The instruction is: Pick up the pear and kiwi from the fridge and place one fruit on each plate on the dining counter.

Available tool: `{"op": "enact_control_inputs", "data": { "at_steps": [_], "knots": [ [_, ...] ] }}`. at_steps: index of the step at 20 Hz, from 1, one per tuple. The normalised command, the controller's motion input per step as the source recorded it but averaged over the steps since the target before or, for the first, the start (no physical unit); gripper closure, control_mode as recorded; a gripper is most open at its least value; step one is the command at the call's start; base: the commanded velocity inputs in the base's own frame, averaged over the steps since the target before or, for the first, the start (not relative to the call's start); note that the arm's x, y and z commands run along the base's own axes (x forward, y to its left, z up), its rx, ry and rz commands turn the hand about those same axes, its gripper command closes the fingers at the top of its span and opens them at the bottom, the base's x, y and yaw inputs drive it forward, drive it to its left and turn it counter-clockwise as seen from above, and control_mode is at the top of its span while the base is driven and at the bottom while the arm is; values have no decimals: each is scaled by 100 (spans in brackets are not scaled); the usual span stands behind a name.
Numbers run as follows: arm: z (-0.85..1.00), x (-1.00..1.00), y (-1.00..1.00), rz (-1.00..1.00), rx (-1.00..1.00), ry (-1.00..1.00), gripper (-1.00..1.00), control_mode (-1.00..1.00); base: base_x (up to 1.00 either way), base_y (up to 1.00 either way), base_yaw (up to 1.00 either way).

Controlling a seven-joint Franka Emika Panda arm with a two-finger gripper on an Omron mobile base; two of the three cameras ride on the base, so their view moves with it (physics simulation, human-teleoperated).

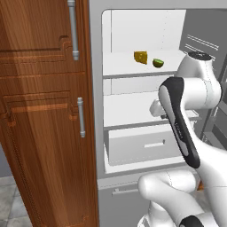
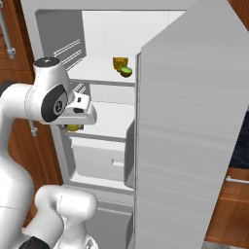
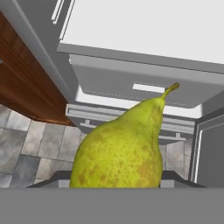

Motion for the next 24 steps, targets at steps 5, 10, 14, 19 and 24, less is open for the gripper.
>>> {"op": "enact_control_inputs", "data": {
  "at_steps": [5, 10, 14, 19, 24],
  "knots": [
    [0, -20, 3, 0, 0, 0, 100, 100, -11, 5, 0],
    [0, 0, 0, 0, 0, 0, 100, 100, -71, 53, 0],
    [0, 0, 0, 0, 0, 0, 100, 100, -66, 64, 0],
    [0, 0, 0, 0, 0, 0, 100, 100, -42, 37, 0],
    [0, 0, 0, 0, 0, 0, 100, 100, -65, 38, -18]
  ]
}}
